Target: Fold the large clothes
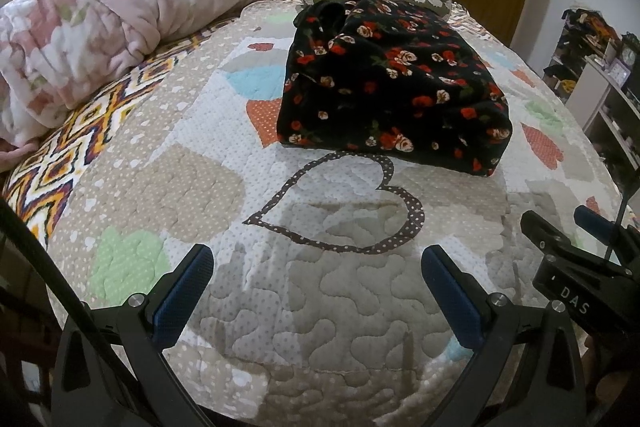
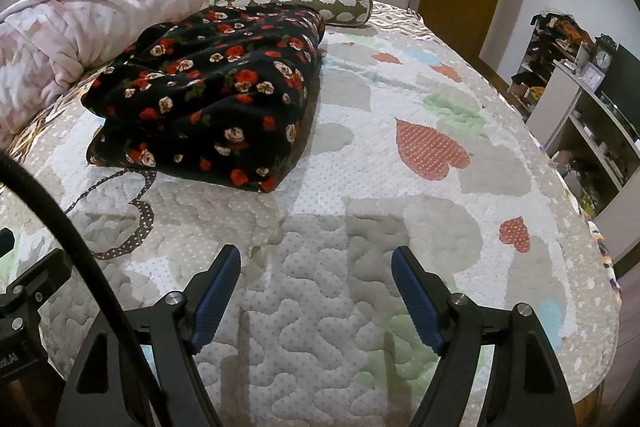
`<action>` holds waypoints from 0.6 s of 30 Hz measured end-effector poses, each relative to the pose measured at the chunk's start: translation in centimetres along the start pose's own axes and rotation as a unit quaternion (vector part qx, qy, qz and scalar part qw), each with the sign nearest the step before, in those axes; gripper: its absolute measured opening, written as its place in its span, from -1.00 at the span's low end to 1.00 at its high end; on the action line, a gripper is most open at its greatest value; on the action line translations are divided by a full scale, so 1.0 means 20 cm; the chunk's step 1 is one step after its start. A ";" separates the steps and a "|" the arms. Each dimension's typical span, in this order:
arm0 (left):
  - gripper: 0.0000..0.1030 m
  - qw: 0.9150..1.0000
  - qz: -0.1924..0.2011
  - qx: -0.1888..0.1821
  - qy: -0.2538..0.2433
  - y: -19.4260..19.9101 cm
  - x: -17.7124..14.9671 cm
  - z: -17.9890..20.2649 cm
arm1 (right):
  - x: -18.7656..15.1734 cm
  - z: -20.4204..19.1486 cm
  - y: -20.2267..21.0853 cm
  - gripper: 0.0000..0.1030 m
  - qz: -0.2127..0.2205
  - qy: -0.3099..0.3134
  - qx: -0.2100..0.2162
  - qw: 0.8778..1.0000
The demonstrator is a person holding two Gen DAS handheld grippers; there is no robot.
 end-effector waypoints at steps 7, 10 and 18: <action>1.00 1.000 -0.002 -0.002 0.003 0.00 -0.01 -0.01 | 0.00 -0.01 -0.01 0.60 -0.002 0.004 -0.001 1.000; 1.00 1.000 -0.006 -0.002 0.005 -0.01 -0.01 -0.01 | -0.01 -0.02 -0.01 0.60 -0.004 0.005 0.000 1.000; 1.00 1.000 -0.015 0.000 0.008 -0.05 -0.01 -0.01 | -0.01 -0.02 -0.04 0.60 -0.010 0.004 0.001 1.000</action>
Point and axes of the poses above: each gripper's, at about its wrist camera, not at the fingertips, and y roughly against the way its jaws point, z to its right, x to its top, the point moved 8 cm from there along -y, roughly the way its jaws point, and after that the axes turned 4 degrees about -z, right-handed, at the moved point
